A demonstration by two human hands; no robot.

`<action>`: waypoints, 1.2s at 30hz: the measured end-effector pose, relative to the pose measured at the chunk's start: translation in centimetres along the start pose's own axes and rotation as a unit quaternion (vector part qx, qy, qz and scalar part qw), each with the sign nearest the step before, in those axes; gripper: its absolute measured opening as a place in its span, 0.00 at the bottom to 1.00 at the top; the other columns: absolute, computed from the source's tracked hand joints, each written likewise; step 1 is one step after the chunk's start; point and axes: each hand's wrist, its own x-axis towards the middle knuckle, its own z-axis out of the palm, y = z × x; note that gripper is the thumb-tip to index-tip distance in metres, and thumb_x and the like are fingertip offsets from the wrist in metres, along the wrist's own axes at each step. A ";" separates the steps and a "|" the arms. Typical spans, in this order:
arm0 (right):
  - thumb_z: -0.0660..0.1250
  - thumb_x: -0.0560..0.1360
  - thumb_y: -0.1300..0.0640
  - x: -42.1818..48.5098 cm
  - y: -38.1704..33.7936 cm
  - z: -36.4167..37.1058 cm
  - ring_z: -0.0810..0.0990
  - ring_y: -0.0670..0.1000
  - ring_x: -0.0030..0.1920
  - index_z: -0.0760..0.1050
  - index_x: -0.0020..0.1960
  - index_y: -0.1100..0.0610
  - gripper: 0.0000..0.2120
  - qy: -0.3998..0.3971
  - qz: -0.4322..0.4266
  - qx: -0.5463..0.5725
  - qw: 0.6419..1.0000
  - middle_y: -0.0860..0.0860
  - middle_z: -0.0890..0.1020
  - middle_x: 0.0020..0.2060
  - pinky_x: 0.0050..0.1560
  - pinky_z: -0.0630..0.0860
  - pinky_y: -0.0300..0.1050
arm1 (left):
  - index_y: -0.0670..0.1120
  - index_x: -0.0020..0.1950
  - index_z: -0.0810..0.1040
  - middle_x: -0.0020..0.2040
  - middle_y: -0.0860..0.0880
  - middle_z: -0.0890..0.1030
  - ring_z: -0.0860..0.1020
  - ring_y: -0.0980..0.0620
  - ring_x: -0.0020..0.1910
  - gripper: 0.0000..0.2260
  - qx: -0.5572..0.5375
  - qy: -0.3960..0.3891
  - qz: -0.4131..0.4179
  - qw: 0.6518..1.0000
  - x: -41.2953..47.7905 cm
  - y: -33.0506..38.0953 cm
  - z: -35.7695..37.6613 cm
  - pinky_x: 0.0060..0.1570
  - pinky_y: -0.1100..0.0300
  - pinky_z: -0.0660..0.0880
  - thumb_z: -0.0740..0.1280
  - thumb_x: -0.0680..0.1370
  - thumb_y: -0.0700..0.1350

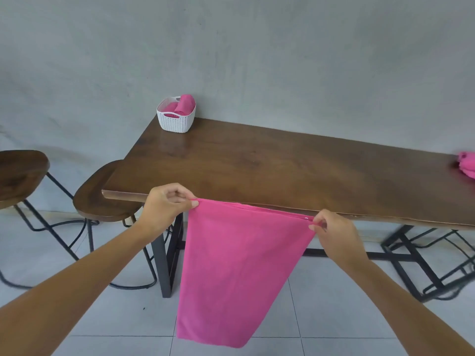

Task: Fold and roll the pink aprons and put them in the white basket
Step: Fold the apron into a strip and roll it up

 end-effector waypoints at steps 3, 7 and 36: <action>0.70 0.78 0.58 0.3 1.2 1.2 0.76 0.43 0.40 0.75 0.44 0.54 0.06 -0.009 0.025 0.038 0.999 0.45 0.80 0.38 0.38 0.68 0.36 | 0.38 0.42 0.83 0.42 0.44 0.86 0.85 0.45 0.43 0.06 0.014 0.004 -0.014 1.000 0.0 -1.0 1.3 0.48 0.58 0.81 0.79 0.70 0.33; 0.67 0.80 0.57 1.3 2.9 2.8 0.79 0.46 0.40 0.73 0.47 0.50 0.05 -0.037 0.036 0.058 0.997 0.45 0.82 0.39 0.37 0.72 0.44 | 0.39 0.41 0.82 0.41 0.45 0.85 0.84 0.48 0.40 0.07 0.036 0.012 -0.032 0.999 0.5 -2.3 2.9 0.45 0.62 0.80 0.79 0.70 0.34; 0.68 0.80 0.53 20.2 16.4 9.2 0.73 0.56 0.55 0.79 0.44 0.48 0.06 -0.013 0.143 0.146 0.979 0.45 0.79 0.41 0.55 0.65 0.50 | 0.50 0.44 0.79 0.41 0.53 0.83 0.81 0.47 0.48 0.08 0.199 0.172 -0.196 0.945 16.0 -8.2 19.8 0.48 0.47 0.81 0.77 0.73 0.41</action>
